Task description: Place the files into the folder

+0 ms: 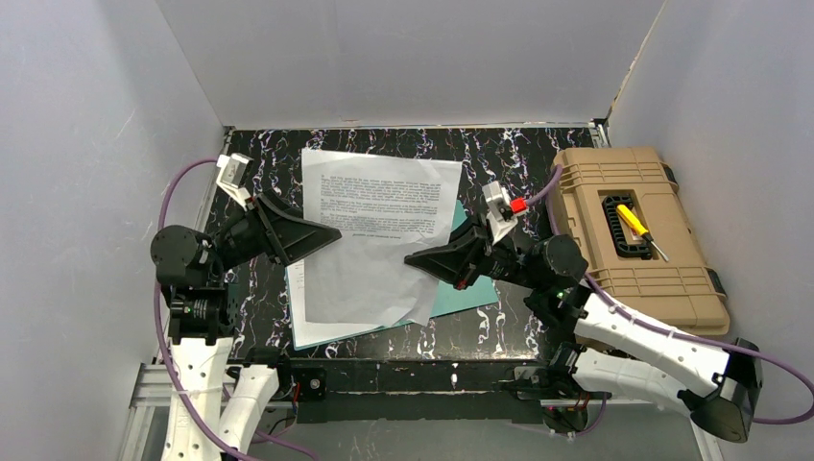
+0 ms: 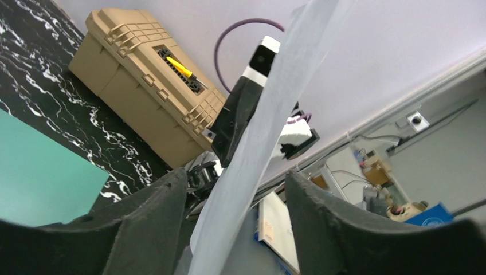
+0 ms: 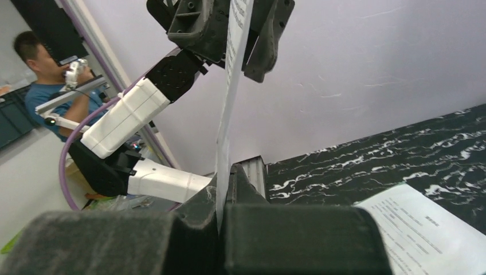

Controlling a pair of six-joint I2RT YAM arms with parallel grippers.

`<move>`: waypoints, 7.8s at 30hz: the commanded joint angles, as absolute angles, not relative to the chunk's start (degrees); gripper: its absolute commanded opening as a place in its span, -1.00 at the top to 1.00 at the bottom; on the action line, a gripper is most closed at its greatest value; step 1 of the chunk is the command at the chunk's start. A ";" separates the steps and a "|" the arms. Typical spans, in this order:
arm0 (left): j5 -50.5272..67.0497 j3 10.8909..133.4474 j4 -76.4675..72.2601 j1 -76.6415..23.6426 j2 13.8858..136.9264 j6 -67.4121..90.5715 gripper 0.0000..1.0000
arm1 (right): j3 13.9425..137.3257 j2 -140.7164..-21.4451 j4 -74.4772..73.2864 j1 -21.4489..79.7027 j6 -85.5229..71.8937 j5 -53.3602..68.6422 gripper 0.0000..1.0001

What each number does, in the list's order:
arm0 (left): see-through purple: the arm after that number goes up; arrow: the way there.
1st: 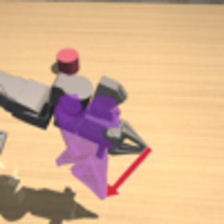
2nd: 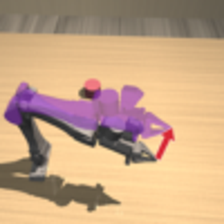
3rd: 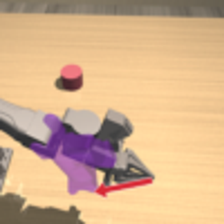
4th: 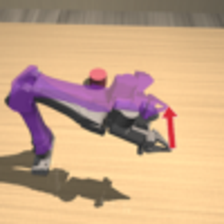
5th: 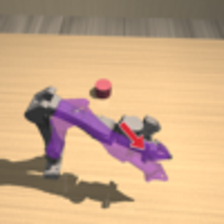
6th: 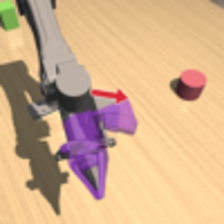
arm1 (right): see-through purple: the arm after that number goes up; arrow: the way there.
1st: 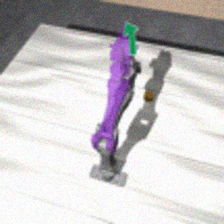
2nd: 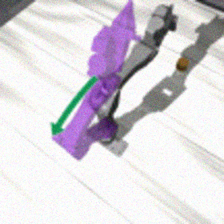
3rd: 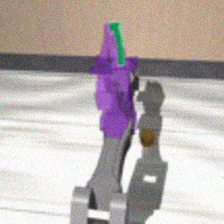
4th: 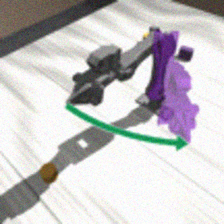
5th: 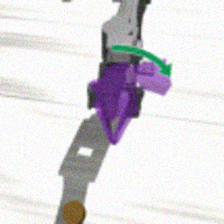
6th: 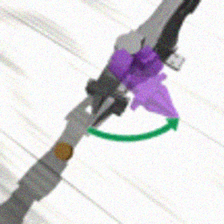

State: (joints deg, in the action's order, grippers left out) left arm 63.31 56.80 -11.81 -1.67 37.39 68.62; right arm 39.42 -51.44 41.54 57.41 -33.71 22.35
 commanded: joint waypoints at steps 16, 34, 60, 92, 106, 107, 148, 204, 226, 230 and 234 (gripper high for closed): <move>42.86 59.95 35.23 -1.84 37.36 36.34 -0.85 | 69.49 -56.37 -27.07 57.47 -15.08 0.85 0.97; 35.05 49.04 40.01 -3.80 43.08 33.41 -0.97 | 78.13 -73.72 -38.58 37.85 -15.48 15.70 0.97; 29.78 43.27 37.40 -7.39 46.05 30.24 -0.96 | 75.11 -91.41 -31.01 25.84 -18.99 29.80 0.97; 31.05 42.63 36.56 -7.91 45.02 30.08 -0.97 | 73.66 -95.04 -30.71 24.90 -17.71 31.05 0.97; 31.36 42.54 36.37 -8.17 44.66 30.06 -0.97 | 74.12 -96.82 -31.61 26.56 -16.14 31.02 0.97; 31.36 42.50 36.36 -8.17 44.67 30.07 -0.97 | 74.34 -96.96 -31.87 26.69 -15.80 30.57 0.97; 31.38 42.45 36.23 -8.96 44.53 29.97 -0.97 | 69.05 -90.68 -28.56 28.68 -14.28 29.61 0.97; 31.03 42.37 36.25 -10.10 44.48 30.09 -0.96 | 66.46 -98.07 -25.06 28.92 -15.95 18.06 -0.60; 31.20 42.45 36.27 -10.52 44.61 30.00 -0.97 | 68.88 -100.13 -26.69 28.65 -14.67 4.76 -0.82; 31.11 42.41 36.29 -10.70 44.55 30.05 -0.96 | 69.70 -98.70 -27.30 28.48 -14.38 1.65 -0.82; 30.71 42.36 36.26 -11.26 44.47 30.10 -0.96 | 71.33 -96.76 -29.21 28.48 -13.57 -1.25 -0.82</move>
